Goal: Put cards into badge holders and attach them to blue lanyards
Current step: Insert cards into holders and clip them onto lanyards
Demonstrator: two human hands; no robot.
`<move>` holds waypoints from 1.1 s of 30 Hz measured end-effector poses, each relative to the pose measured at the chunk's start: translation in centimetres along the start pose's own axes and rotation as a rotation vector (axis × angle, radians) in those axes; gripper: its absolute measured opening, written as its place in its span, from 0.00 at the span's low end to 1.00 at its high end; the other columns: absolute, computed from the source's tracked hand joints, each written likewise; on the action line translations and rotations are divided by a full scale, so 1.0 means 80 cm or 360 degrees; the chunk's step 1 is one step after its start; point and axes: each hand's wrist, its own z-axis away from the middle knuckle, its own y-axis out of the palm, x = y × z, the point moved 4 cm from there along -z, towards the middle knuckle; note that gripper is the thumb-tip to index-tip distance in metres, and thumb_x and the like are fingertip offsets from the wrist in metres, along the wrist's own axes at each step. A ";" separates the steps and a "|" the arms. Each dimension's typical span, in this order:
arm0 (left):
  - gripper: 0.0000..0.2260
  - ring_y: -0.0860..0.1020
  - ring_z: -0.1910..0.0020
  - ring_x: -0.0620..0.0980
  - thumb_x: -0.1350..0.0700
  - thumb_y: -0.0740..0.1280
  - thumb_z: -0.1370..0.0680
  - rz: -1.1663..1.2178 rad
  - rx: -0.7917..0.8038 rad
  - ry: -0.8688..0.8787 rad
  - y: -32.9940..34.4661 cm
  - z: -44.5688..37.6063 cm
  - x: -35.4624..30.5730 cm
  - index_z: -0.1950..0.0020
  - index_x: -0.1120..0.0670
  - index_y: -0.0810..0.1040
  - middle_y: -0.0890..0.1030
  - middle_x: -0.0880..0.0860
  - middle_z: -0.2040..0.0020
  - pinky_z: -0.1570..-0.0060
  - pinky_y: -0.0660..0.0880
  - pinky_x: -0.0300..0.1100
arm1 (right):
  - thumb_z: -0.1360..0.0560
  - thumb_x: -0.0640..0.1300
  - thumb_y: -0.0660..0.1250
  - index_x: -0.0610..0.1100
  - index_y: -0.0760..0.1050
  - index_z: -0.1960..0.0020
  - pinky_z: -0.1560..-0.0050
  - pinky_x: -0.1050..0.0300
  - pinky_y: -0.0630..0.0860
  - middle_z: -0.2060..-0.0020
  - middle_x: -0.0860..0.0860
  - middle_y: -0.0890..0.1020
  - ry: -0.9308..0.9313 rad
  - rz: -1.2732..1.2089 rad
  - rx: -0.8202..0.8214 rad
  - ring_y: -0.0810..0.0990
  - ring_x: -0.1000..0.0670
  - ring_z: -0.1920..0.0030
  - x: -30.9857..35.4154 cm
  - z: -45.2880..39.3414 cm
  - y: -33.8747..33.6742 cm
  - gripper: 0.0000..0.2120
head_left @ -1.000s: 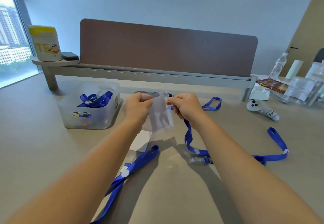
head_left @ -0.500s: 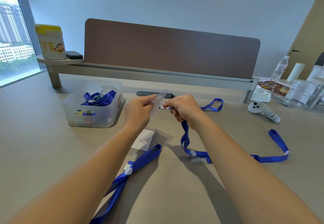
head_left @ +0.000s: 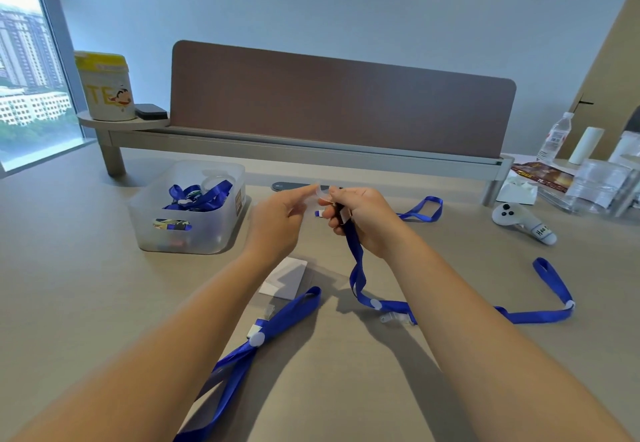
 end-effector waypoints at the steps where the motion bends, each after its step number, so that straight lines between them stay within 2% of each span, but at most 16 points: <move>1: 0.16 0.78 0.44 0.57 0.64 0.59 0.23 -0.0179 -0.0041 0.0162 -0.004 0.002 -0.003 0.35 0.56 0.72 0.80 0.59 0.41 0.46 0.73 0.41 | 0.21 0.46 0.57 0.42 0.74 0.63 0.68 0.64 0.71 0.70 0.49 0.76 0.0023 -0.0012 -0.0012 0.72 0.54 0.70 0.000 0.000 0.000 0.15; 3: 0.15 0.81 0.53 0.60 0.68 0.63 0.26 -0.0460 -0.0074 0.0536 -0.009 0.005 -0.010 0.40 0.59 0.77 0.84 0.61 0.50 0.55 0.76 0.42 | 0.21 0.47 0.57 0.43 0.74 0.63 0.67 0.64 0.72 0.70 0.49 0.77 0.0051 -0.0021 -0.0026 0.73 0.54 0.70 0.000 0.000 0.000 0.15; 5: 0.15 0.83 0.60 0.62 0.70 0.69 0.32 -0.0689 -0.0078 0.0759 -0.010 0.006 -0.009 0.46 0.60 0.80 0.85 0.61 0.57 0.62 0.80 0.49 | 0.22 0.48 0.58 0.44 0.74 0.63 0.67 0.64 0.72 0.70 0.49 0.77 0.0058 -0.0007 -0.0031 0.73 0.54 0.70 0.000 -0.001 0.001 0.14; 7: 0.17 0.83 0.62 0.61 0.70 0.73 0.37 -0.0841 -0.0057 0.0818 -0.010 0.007 -0.008 0.49 0.61 0.81 0.85 0.61 0.59 0.64 0.80 0.53 | 0.22 0.47 0.59 0.43 0.74 0.63 0.67 0.64 0.72 0.70 0.49 0.77 0.0049 0.0060 -0.0039 0.73 0.54 0.70 -0.001 -0.002 0.002 0.13; 10: 0.20 0.84 0.63 0.60 0.68 0.76 0.40 -0.0977 -0.0019 0.0867 -0.010 0.009 -0.007 0.50 0.59 0.82 0.86 0.60 0.60 0.65 0.80 0.52 | 0.22 0.43 0.60 0.42 0.74 0.62 0.68 0.65 0.72 0.70 0.49 0.77 0.0029 0.0158 -0.0031 0.73 0.54 0.70 -0.003 -0.004 0.003 0.12; 13: 0.19 0.83 0.61 0.61 0.69 0.75 0.37 -0.0908 -0.0008 0.0871 -0.010 0.010 -0.002 0.48 0.60 0.81 0.86 0.60 0.58 0.63 0.80 0.53 | 0.23 0.41 0.60 0.42 0.75 0.62 0.68 0.66 0.72 0.70 0.50 0.77 0.0001 0.0195 -0.0022 0.73 0.55 0.71 -0.003 -0.005 0.005 0.11; 15: 0.17 0.82 0.52 0.61 0.66 0.69 0.30 -0.0713 0.0092 0.0720 -0.009 0.008 -0.002 0.42 0.58 0.78 0.84 0.61 0.50 0.54 0.79 0.52 | 0.23 0.41 0.61 0.43 0.75 0.62 0.70 0.67 0.72 0.70 0.50 0.77 -0.0032 0.0215 -0.0016 0.73 0.55 0.71 -0.002 -0.006 0.005 0.10; 17: 0.18 0.76 0.40 0.56 0.60 0.64 0.25 -0.0481 0.0237 0.0415 -0.007 0.005 0.006 0.34 0.54 0.71 0.78 0.58 0.39 0.42 0.74 0.48 | 0.23 0.40 0.60 0.43 0.74 0.64 0.73 0.70 0.73 0.70 0.50 0.77 -0.0077 0.0266 0.0001 0.73 0.56 0.71 0.000 -0.006 0.006 0.11; 19: 0.18 0.73 0.38 0.51 0.56 0.63 0.24 -0.0142 0.0358 0.0145 -0.007 0.004 0.007 0.34 0.54 0.70 0.76 0.56 0.36 0.40 0.70 0.45 | 0.23 0.39 0.60 0.44 0.74 0.65 0.73 0.70 0.72 0.70 0.50 0.77 -0.0123 0.0331 0.0019 0.73 0.56 0.71 0.000 -0.006 0.007 0.12; 22: 0.15 0.74 0.46 0.47 0.57 0.61 0.23 0.0318 0.0377 -0.0109 -0.010 0.001 -0.001 0.38 0.59 0.74 0.79 0.58 0.41 0.46 0.70 0.41 | 0.22 0.40 0.60 0.44 0.75 0.64 0.68 0.67 0.72 0.69 0.50 0.77 -0.0167 0.0402 0.0042 0.73 0.56 0.69 -0.001 -0.006 0.010 0.12; 24: 0.12 0.74 0.52 0.47 0.57 0.62 0.23 0.0306 0.0316 -0.0204 -0.010 -0.005 -0.001 0.42 0.60 0.77 0.80 0.58 0.48 0.50 0.71 0.40 | 0.22 0.40 0.60 0.40 0.77 0.58 0.65 0.65 0.72 0.69 0.51 0.77 -0.0193 0.0447 0.0045 0.73 0.55 0.68 -0.001 -0.008 0.014 0.10; 27: 0.11 0.75 0.53 0.50 0.57 0.63 0.24 0.0317 0.0292 -0.0329 -0.010 -0.012 0.000 0.46 0.61 0.78 0.77 0.55 0.53 0.52 0.72 0.42 | 0.22 0.40 0.60 0.34 0.76 0.48 0.63 0.65 0.72 0.68 0.51 0.77 -0.0240 0.0514 0.0027 0.73 0.55 0.67 0.001 -0.008 0.017 0.11; 33: 0.10 0.77 0.51 0.54 0.57 0.64 0.24 0.0316 0.0291 -0.0377 -0.013 -0.022 -0.003 0.49 0.62 0.79 0.78 0.55 0.54 0.50 0.74 0.45 | 0.22 0.39 0.59 0.36 0.75 0.46 0.62 0.66 0.72 0.67 0.53 0.76 -0.0338 0.0535 0.0017 0.74 0.57 0.65 0.005 -0.004 0.018 0.10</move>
